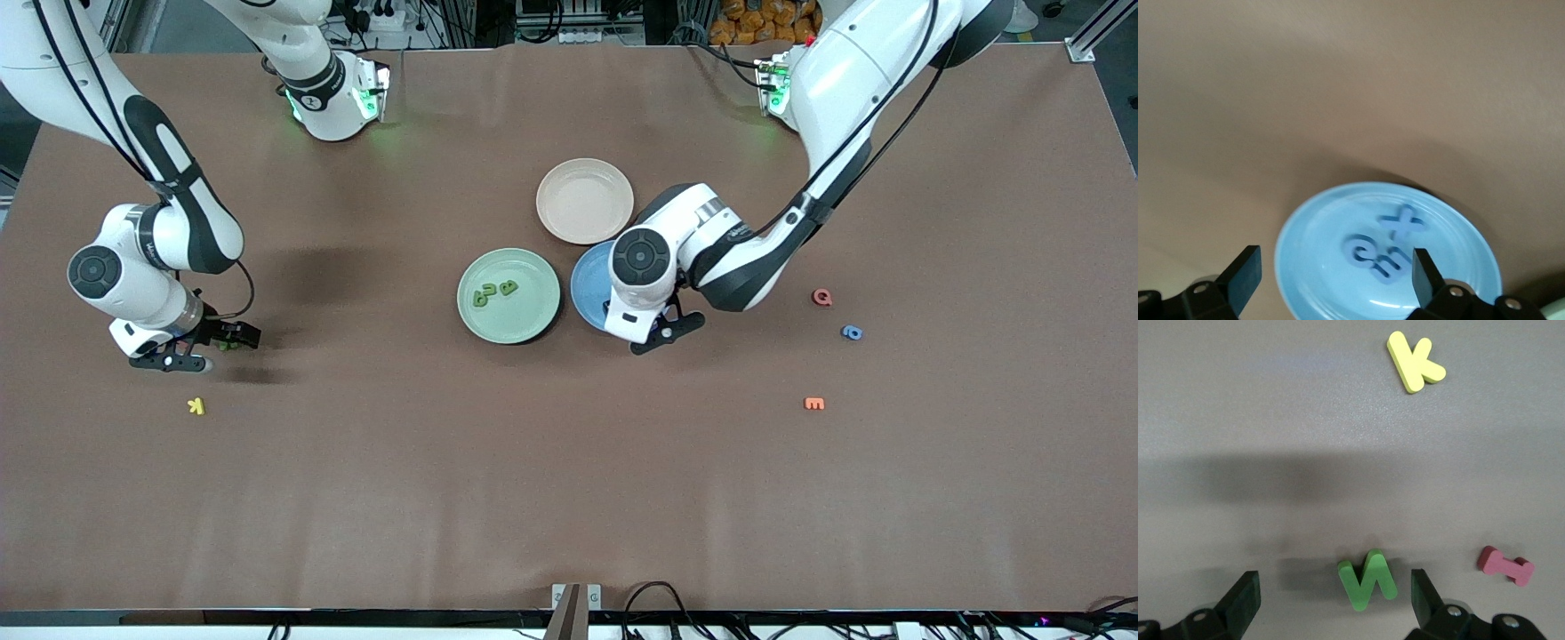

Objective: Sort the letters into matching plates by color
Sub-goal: 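Place blue 3 on the blue plate with the left gripper, then return the left gripper to blue a while the right grasps N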

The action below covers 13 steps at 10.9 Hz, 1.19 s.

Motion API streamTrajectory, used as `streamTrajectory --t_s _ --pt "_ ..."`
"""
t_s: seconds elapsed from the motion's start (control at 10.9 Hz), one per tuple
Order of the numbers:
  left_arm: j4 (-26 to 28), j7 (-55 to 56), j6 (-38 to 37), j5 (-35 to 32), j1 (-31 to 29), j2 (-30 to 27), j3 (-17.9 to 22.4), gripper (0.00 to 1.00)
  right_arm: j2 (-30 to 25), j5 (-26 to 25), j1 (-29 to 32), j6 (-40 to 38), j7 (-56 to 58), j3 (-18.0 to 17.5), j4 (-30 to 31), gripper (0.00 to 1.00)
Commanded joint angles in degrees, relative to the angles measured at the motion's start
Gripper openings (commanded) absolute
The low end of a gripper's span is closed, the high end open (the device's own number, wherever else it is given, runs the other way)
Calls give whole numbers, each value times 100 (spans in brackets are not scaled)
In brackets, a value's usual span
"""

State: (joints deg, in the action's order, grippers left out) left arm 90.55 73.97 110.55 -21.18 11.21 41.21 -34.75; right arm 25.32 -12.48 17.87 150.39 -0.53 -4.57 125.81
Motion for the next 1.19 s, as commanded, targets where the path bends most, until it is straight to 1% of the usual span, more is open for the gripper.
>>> streamTrajectory --t_s 0.0,0.28,0.55,0.83,0.92,1.1 --pt "77 -759 -490 61 -338 -455 30 100 8 -97 102 104 910 -44 49 100" --pt "103 -1269 -683 114 -593 -763 21 100 8 -88 120 104 1002 -44 57 100" --pt "138 -2112 -860 131 -1041 -1009 -5 100 52 -88 147 183 1038 -44 66 100" --pt "164 -2518 -1010 192 -1419 -1229 -32 100 78 -97 226 210 1108 -61 153 100" --pt "278 -2562 -1010 341 -1707 -1317 -32 100 78 -88 295 236 1108 -157 206 100" --pt "497 -2921 -1001 360 -2444 -1396 -407 100 61 -88 340 245 1108 -176 268 100"
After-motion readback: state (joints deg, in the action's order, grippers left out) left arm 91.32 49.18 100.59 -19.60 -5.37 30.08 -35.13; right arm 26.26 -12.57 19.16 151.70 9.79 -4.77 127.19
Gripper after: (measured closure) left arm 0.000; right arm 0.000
